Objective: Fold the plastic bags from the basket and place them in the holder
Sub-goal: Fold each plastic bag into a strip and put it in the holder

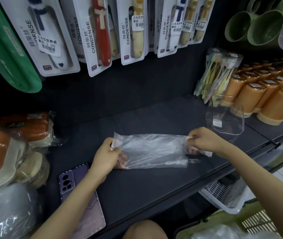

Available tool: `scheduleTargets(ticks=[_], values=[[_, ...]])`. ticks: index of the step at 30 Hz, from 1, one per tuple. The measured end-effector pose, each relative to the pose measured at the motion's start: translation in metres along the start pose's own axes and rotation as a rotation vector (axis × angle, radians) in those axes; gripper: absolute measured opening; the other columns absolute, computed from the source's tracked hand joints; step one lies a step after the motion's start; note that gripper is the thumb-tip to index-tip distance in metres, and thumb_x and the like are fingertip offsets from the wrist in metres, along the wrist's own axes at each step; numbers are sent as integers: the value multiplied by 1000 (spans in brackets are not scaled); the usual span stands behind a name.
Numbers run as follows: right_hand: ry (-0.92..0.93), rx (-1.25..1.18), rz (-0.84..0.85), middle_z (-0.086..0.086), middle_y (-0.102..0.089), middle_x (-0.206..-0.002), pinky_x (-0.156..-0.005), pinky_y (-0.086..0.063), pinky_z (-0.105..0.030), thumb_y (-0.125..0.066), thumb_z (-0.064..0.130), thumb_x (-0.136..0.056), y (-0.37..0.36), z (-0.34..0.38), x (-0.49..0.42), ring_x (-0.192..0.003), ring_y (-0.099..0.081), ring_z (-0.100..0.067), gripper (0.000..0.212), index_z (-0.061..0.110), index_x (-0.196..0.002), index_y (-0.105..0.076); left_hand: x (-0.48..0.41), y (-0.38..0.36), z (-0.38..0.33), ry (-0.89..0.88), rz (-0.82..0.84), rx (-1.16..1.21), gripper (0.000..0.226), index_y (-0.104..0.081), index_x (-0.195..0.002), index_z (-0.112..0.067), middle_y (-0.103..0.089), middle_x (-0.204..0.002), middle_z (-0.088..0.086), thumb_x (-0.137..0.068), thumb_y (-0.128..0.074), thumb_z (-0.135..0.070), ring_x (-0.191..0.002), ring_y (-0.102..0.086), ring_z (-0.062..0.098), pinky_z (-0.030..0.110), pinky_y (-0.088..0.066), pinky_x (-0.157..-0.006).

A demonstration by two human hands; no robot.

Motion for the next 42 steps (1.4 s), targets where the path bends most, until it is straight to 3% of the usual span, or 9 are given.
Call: scheduleTargets(ticks=[8,11,15,19,23,28,32,36,42], values=[[-34,-114,12,-10,-47,-56,-53,-32,-26,-60,8,-83,0,-17,27,-52,-37,-15,29,-10,-62,-53,7,8,-6,36,-51,-25,28,-53,-115,-9,-65,-88,8,-89,-64,-12,-77,-64,23,38,-56,-66],[-37,-114,7,-4,-42,-49,-47,-30,-22,-62,7,-83,0,-14,26,-47,-34,-11,27,-5,-60,-56,14,10,-23,-468,-341,-627,29,-59,-114,-10,-62,-95,7,-87,-58,-21,-86,-59,29,38,-46,-79],[-56,-147,65,4,-55,-43,-45,-35,-15,-60,4,-85,0,-8,28,-39,-42,-5,26,-3,-61,-61,21,-31,-23,-902,-15,-848,47,-66,-118,-11,-63,-121,8,-93,-34,-34,-112,-58,31,38,-45,-101],[-91,-208,135,1,-61,-47,-46,-43,-17,-56,2,-90,4,-1,32,-44,-57,-7,28,-1,-63,-60,11,-49,3,-654,243,-989,88,-7,-154,-25,2,-156,-12,-78,12,-66,-142,11,6,22,11,-114],[-110,-181,121,-13,-72,-98,-75,-49,-30,-62,19,-93,19,1,35,-83,-65,-19,20,4,-102,-70,10,-54,16,-597,255,-1084,109,11,-152,-22,10,-160,-7,-60,36,-75,-137,23,5,23,19,-111],[298,507,-732,-12,-71,-98,-84,-50,-42,-47,35,-89,17,53,59,-90,-65,-34,39,9,-107,-71,9,-56,14,-590,229,-1094,109,10,-152,-17,11,-161,-3,-63,27,-79,-136,23,4,23,19,-112],[466,583,-475,-12,-70,-113,-98,-46,-54,-34,33,-86,-76,86,52,-107,-65,-30,51,9,-112,-71,11,-54,15,-578,217,-1078,121,3,-153,-18,10,-161,0,-55,31,-83,-137,21,4,20,20,-109],[333,547,-207,-10,-62,-129,-101,-38,-58,-21,46,-98,-107,60,44,-121,-58,-29,57,21,-124,-65,7,-50,20,-532,154,-1107,92,3,-152,-36,14,-161,2,-69,12,-74,-146,18,12,29,15,-117],[27,527,-161,3,-1,-162,-117,11,-46,21,75,-67,-58,-14,59,-149,4,-16,97,36,-153,-3,4,-49,25,-504,147,-1142,89,6,-152,-40,15,-161,3,-70,12,-74,-147,17,15,33,13,-119]])
Point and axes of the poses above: each hand's wrist, its own x-axis away from the middle knuckle, its own y-axis out of the back of the hand, z = x × y, the point moved 4 cm from there along -x, towards the middle knuckle
